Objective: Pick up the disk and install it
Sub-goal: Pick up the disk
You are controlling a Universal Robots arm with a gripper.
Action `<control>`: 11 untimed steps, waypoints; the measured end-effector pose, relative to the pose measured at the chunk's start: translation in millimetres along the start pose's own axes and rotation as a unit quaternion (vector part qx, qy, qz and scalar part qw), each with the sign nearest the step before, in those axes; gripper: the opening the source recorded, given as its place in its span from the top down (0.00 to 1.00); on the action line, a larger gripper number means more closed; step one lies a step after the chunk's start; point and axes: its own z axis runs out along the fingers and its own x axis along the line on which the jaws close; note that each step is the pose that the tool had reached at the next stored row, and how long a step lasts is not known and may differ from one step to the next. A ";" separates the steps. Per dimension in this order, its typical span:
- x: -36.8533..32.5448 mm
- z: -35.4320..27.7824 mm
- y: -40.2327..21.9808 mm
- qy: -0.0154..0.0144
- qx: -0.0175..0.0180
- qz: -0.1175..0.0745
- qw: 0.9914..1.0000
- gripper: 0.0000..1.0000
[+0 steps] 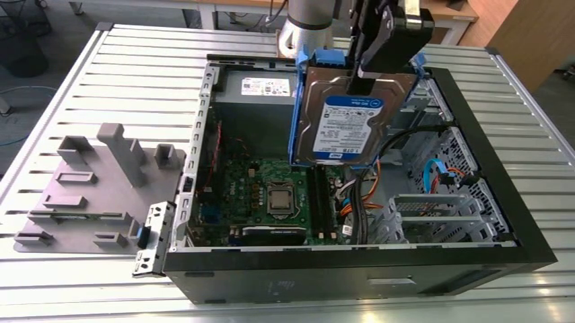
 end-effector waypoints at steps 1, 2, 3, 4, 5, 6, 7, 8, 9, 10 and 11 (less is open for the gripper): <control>1.9 -0.1 -0.1 0.000 0.000 0.000 1.000 0.65; 3.9 -0.1 -0.2 0.000 0.000 0.000 1.000 0.65; 6.0 -0.1 -0.3 0.000 0.000 0.000 1.000 0.65; 8.3 0.0 -0.4 0.000 0.000 0.000 1.000 0.65; 10.6 -0.1 -0.5 0.000 0.000 0.000 1.000 0.65; 13.0 -0.2 -0.7 0.000 0.000 0.000 1.000 0.65; 15.3 -0.3 -0.8 0.000 0.000 0.000 1.000 0.65; 17.8 -0.2 -0.9 0.000 0.000 0.000 1.000 0.65; 20.2 -0.2 -1.0 0.000 0.000 0.000 1.000 0.65; 22.6 -0.2 -1.1 0.000 0.000 0.000 1.000 0.65; 25.0 -0.3 -1.3 0.000 0.000 0.000 1.000 0.65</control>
